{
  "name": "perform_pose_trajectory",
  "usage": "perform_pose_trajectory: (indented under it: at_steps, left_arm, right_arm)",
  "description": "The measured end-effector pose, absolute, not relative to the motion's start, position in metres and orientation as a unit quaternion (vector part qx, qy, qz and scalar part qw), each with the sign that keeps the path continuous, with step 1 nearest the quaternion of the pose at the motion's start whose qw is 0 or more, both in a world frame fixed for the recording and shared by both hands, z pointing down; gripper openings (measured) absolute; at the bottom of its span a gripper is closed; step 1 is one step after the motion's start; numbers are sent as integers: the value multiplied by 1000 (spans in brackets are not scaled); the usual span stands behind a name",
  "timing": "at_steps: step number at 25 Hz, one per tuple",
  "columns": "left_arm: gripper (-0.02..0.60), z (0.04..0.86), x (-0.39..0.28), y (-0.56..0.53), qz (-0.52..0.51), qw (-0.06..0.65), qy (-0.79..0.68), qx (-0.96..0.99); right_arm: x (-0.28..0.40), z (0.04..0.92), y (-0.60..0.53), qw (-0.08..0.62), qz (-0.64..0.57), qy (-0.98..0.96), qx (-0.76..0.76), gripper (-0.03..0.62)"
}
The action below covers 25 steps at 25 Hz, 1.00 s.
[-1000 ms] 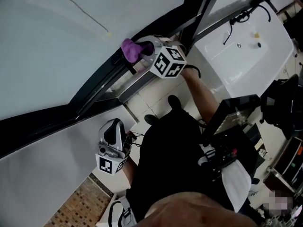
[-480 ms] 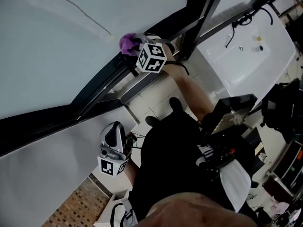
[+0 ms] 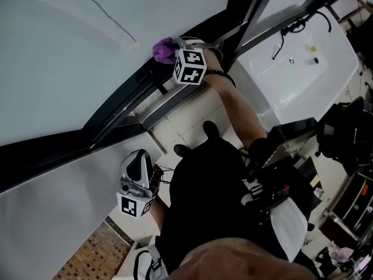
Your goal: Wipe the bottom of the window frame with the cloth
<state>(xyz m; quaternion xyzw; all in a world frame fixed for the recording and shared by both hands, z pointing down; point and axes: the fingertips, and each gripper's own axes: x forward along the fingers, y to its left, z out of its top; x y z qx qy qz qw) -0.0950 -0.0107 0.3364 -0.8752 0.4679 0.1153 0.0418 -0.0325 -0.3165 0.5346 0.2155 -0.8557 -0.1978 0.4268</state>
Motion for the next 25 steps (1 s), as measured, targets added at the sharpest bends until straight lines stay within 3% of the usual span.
perform_pose_trajectory:
  at_steps: [2, 6, 11, 16, 18, 21, 23, 25]
  left_arm:
    - [2, 337, -97, -12, 116, 38, 465, -877]
    - [2, 339, -89, -15, 118, 29, 461, -879]
    - [2, 336, -81, -25, 118, 31, 446, -886]
    - [2, 337, -69, -32, 112, 28, 437, -892]
    - [2, 334, -67, -33, 108, 35, 439, -891]
    - [2, 332, -74, -33, 110, 37, 450, -885]
    - [2, 335, -81, -31, 112, 32, 462, -879]
    - [2, 336, -82, -30, 112, 29, 469, -876]
  right_arm:
    - [-4, 527, -329, 463, -209, -819, 266, 68]
    - [-51, 522, -291, 391, -196, -878, 194, 50]
    - [-18, 522, -305, 409, -170, -862, 246, 66]
    - [-56, 528, -305, 354, -192, -896, 189, 63]
    - [-31, 530, -322, 361, -158, -892, 221, 67]
    - [19, 529, -351, 425, -162, -834, 312, 67]
    - [12, 528, -347, 448, -212, -815, 301, 69]
    - [-6, 531, -338, 420, -223, -843, 252, 69]
